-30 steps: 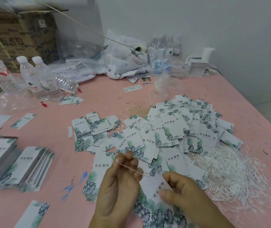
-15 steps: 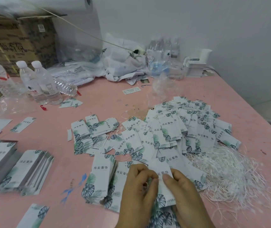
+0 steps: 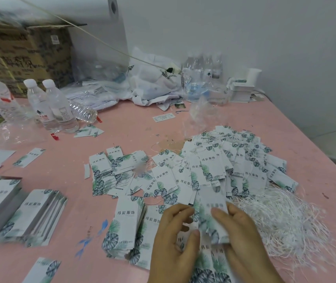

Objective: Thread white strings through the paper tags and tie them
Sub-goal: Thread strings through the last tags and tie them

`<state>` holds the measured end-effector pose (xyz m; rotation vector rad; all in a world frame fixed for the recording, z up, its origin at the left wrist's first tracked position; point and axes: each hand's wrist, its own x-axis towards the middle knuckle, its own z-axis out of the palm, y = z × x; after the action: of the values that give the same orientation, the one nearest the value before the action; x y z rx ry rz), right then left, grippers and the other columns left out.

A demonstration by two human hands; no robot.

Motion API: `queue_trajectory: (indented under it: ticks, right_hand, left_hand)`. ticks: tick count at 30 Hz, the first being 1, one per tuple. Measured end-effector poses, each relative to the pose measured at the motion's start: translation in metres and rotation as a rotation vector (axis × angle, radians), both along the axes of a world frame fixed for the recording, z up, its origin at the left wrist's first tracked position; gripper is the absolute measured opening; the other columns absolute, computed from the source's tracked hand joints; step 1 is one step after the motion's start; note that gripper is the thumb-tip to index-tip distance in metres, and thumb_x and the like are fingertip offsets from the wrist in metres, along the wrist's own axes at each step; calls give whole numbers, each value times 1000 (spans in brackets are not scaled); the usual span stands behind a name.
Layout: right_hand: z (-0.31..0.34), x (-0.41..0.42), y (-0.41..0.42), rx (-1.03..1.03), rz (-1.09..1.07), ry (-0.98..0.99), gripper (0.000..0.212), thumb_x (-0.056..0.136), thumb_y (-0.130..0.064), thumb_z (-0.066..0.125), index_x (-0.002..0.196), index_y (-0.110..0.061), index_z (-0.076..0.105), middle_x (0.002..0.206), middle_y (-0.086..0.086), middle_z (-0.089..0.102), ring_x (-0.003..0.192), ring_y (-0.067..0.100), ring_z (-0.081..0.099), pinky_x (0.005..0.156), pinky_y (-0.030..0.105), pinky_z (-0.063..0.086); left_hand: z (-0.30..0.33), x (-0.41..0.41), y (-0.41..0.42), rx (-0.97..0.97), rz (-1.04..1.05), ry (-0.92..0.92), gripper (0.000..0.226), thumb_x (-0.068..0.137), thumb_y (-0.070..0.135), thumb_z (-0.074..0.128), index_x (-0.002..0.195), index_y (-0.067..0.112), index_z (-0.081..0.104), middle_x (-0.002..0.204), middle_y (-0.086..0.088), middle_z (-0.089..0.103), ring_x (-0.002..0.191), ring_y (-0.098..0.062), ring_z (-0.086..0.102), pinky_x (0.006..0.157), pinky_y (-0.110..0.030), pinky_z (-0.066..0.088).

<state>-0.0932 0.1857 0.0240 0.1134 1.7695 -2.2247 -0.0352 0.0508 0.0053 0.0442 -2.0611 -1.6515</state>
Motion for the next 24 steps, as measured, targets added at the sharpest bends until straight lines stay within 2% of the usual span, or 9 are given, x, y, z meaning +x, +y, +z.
queue_trajectory:
  ticks: [3,5,7,10,13,16,19,22,24]
  right_hand:
    - [23,-39,4,171,-94,103,10,91,-21,64,94,-16,72,89,6,76,77,22,73,71,38,56]
    - [37,-74,2,262,-153,182,14,94,-23,62,97,-12,70,85,1,76,68,10,69,62,24,52]
    - [46,-110,0,436,-175,270,32,96,-27,57,111,1,63,101,20,69,69,17,59,69,24,43]
    - [45,-141,3,794,-172,326,49,99,-29,50,139,-2,41,135,14,51,100,22,56,84,33,37]
    - [34,-131,12,896,-204,381,43,101,-20,46,143,-12,39,144,7,43,126,24,46,98,36,38]
    - [24,-99,16,777,-225,438,31,101,-14,46,131,-23,51,132,0,52,111,10,53,86,22,41]
    - [20,-57,22,718,-198,473,21,98,-17,53,107,-33,62,105,-11,65,88,1,60,69,14,44]
    - [17,-25,33,691,-90,393,20,91,-14,63,90,-33,69,81,-16,68,71,-2,62,58,6,46]
    - [16,-14,39,745,30,332,18,86,-13,69,84,-31,68,76,-7,67,62,-3,58,55,6,44]
  left_hand:
    - [3,-1,0,9,45,-18,26,82,20,63,99,39,69,111,14,61,91,-14,64,68,-14,49]
    - [3,-1,0,28,50,-53,27,80,14,63,89,39,70,102,14,62,82,-12,63,59,-15,49]
    - [4,-1,-1,18,57,-73,27,80,13,62,83,38,70,98,15,63,76,-10,61,56,-14,47]
    - [1,-3,-5,-61,77,-87,34,84,-3,66,79,31,70,93,16,63,76,-9,61,65,-12,46]
    - [0,-5,-10,-90,94,-125,36,84,-9,66,80,27,69,94,19,62,77,-8,61,65,-9,44]
    - [-3,-5,-10,-134,81,-163,36,85,-2,67,83,35,65,96,21,59,81,-7,60,65,-8,43]
    - [-6,-4,-13,-279,54,-168,37,85,8,67,88,43,57,93,22,57,87,-4,55,66,-9,41]
    - [-8,-5,-17,-422,17,-171,19,83,24,66,100,35,63,103,22,54,95,2,49,75,-12,38]
    - [-12,-7,-18,-518,-19,-205,31,81,39,66,110,29,66,109,19,53,104,-1,45,85,-15,34]
